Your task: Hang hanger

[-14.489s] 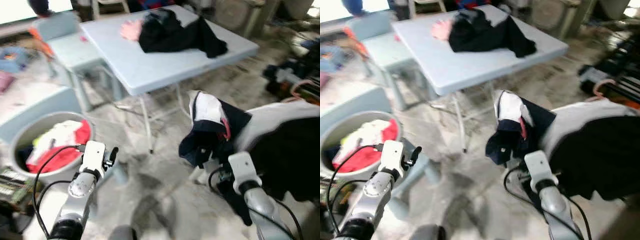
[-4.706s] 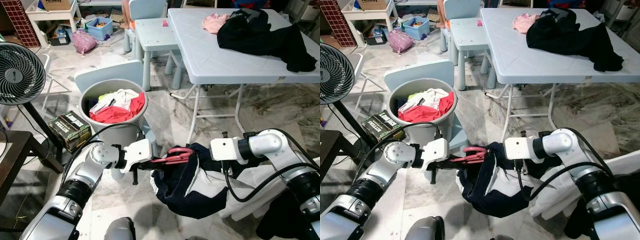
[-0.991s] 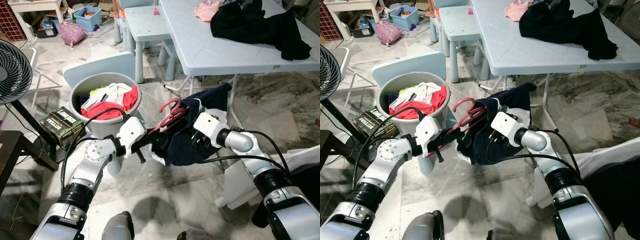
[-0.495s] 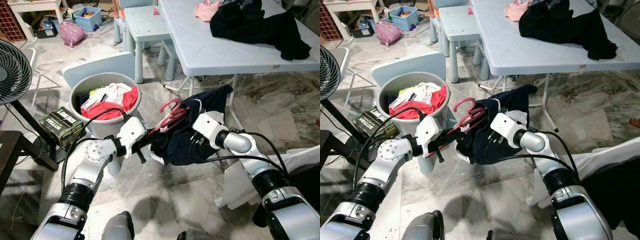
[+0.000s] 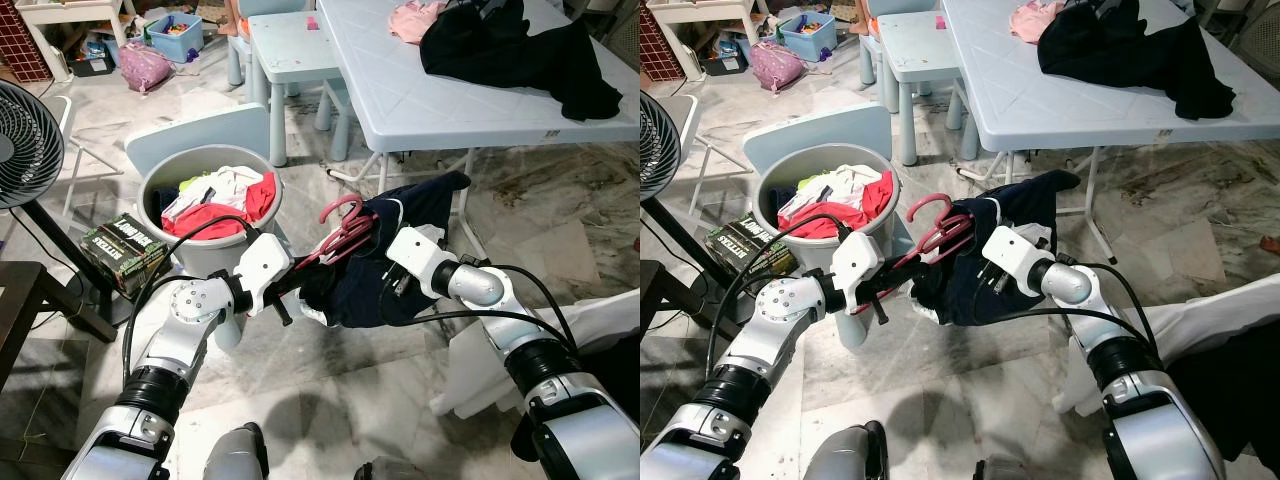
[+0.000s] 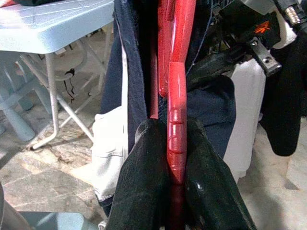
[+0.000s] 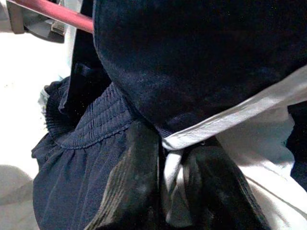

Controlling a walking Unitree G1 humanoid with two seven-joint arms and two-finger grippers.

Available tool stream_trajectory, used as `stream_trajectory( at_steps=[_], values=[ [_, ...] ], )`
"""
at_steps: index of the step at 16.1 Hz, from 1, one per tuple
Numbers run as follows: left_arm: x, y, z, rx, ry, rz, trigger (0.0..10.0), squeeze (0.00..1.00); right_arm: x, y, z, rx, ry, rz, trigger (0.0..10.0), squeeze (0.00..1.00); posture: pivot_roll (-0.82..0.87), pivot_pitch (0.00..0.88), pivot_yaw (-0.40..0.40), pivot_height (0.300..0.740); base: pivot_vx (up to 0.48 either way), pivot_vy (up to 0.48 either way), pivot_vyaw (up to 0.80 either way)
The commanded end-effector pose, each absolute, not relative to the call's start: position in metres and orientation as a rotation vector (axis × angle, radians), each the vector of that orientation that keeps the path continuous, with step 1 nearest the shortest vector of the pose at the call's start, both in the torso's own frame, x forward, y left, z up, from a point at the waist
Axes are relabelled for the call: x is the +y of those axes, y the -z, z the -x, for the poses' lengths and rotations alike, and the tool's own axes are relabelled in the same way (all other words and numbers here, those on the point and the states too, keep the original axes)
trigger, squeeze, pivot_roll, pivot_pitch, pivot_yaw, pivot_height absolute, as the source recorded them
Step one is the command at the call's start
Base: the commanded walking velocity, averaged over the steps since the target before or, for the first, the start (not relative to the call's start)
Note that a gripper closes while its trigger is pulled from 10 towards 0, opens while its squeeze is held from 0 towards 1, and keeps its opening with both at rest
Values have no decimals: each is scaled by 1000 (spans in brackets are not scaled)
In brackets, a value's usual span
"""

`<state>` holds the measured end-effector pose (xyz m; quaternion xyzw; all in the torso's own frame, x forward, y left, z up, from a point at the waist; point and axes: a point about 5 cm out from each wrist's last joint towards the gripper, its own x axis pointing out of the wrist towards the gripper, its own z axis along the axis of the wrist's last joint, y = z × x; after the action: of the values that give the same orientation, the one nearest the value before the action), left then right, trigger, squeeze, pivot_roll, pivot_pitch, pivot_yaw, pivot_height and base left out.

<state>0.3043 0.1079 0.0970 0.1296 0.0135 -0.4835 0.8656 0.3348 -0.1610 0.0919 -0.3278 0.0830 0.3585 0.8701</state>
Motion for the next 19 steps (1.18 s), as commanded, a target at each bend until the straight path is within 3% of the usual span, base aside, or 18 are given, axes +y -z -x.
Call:
stream_trajectory(
  at_steps=[1, 10, 13, 17, 19],
  values=[
    [103, -114, -307, -60, 1020, -279, 0, 0, -164, -91, -335, 196, -749, 685, 0, 0, -50, 88, -21, 740, 0, 0, 0],
    [105, -106, -302, -58, 993, -269, 0, 0, -181, -110, -352, 118, -473, 215, 0, 0, -51, 46, -16, 740, 0, 0, 0],
    [117, -93, -304, 5, 871, -340, 0, 0, -194, -146, -363, -100, -267, 29, 0, 0, -57, 51, -15, 740, 0, 0, 0],
    [138, -78, -307, 121, 778, -401, 0, 0, -206, -177, -371, -217, -137, -24, 0, 0, -56, 56, -18, 740, 0, 0, 0],
    [140, -75, -307, 146, 770, -407, 0, 0, -225, -199, -381, -244, 62, -49, 0, 0, -57, 59, -20, 740, 0, 0, 0]
  ],
)
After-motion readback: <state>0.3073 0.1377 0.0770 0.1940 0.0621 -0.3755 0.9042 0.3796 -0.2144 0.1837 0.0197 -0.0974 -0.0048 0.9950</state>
